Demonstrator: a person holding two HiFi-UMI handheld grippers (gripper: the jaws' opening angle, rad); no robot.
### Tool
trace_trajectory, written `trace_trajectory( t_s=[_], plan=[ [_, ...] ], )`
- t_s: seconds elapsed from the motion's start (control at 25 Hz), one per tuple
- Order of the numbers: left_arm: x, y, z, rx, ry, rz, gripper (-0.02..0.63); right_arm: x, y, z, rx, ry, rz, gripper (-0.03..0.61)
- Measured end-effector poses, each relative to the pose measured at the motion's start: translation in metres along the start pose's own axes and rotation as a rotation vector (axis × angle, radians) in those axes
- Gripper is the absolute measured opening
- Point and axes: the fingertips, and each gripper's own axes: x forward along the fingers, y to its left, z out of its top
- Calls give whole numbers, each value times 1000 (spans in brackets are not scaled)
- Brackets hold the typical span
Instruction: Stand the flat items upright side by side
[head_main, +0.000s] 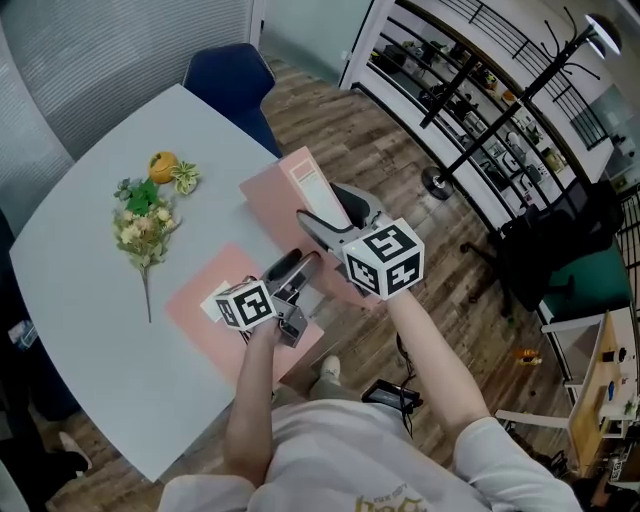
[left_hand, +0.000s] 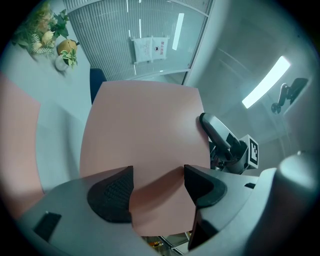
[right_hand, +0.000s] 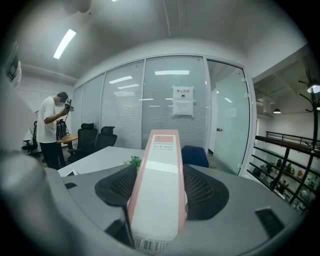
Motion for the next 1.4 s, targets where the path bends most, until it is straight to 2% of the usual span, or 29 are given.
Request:
trace_trajectory(
  t_s=[0.68,1.08,1.2,1.28,1.4],
  plan=[
    [2,1,-3,1,2,-5,316,-20,0,2,-6,-130,-13,305],
    [1,-1,-11,6,13,4,318,-42,2,-1,-11,-238,-22,305],
    [0,0,-11,11,15,21,318,-50,3,-4,-12,-302,-30,305],
    [-2,3,-12,-2,13,28,317,-54,6,-7,4,-351,-10,305],
    [-6,6,-12,-28,0,29,316,-55,9,-16,84,-371,37,307]
  ],
)
